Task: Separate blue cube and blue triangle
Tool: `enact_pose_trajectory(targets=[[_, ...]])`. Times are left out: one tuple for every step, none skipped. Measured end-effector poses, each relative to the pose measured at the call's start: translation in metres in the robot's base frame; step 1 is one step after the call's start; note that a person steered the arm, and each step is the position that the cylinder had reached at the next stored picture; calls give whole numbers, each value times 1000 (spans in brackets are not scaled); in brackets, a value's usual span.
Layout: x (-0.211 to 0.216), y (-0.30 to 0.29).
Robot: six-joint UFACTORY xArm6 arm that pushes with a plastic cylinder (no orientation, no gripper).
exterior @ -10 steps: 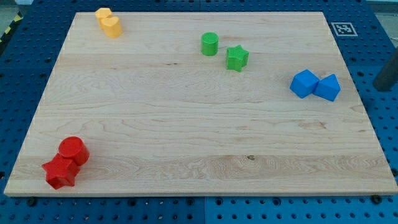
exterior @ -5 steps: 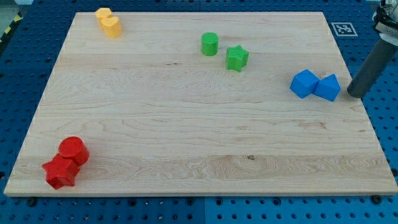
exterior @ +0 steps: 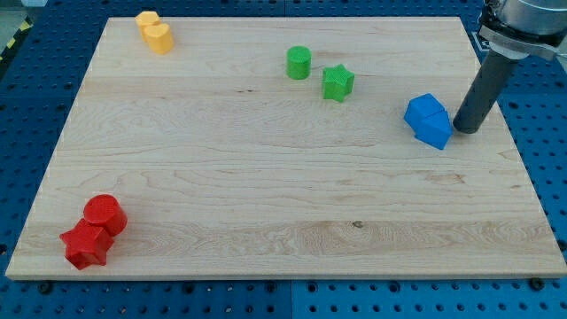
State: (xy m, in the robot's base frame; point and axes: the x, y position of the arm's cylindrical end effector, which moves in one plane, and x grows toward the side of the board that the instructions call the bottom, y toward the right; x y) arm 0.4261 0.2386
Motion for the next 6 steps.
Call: enact_pose_trajectory(targets=[[-1, -10], [-1, -45], [-1, -78], [-1, -82], [-2, -71], [-7, -76]])
